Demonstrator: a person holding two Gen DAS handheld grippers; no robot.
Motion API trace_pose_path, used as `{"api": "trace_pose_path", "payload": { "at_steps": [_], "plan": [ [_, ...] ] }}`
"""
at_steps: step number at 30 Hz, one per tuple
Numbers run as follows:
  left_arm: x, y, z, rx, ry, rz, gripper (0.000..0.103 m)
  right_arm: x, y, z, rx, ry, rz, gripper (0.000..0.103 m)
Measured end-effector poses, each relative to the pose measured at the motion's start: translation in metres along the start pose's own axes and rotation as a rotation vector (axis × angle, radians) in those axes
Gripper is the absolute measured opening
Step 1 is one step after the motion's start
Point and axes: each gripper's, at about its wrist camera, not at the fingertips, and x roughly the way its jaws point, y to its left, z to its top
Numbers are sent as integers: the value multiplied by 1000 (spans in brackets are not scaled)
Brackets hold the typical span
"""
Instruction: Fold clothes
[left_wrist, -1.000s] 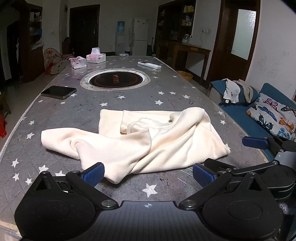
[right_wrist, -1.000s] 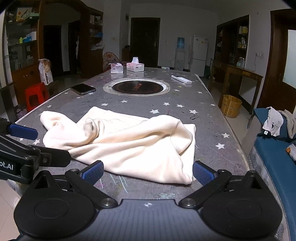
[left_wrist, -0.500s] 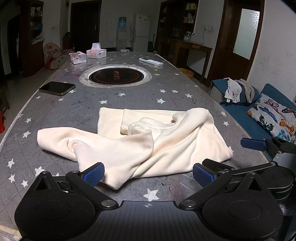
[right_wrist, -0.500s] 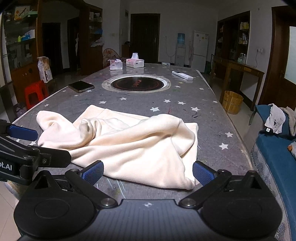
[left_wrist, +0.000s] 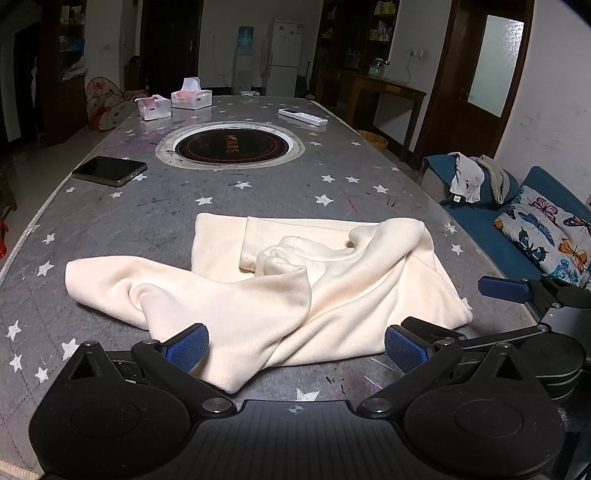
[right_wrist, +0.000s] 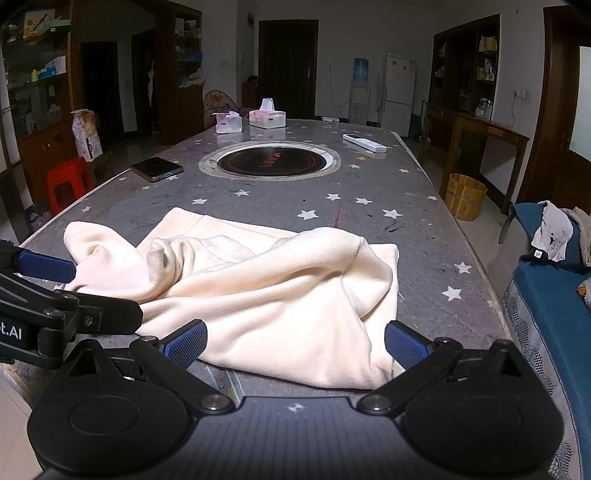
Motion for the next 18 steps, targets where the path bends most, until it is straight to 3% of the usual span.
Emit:
{"api": "trace_pose_path", "payload": {
  "at_steps": [18],
  "plan": [
    [10, 2, 15, -21, 2, -2, 103, 10, -9, 10, 30, -15, 8, 103]
  ]
}}
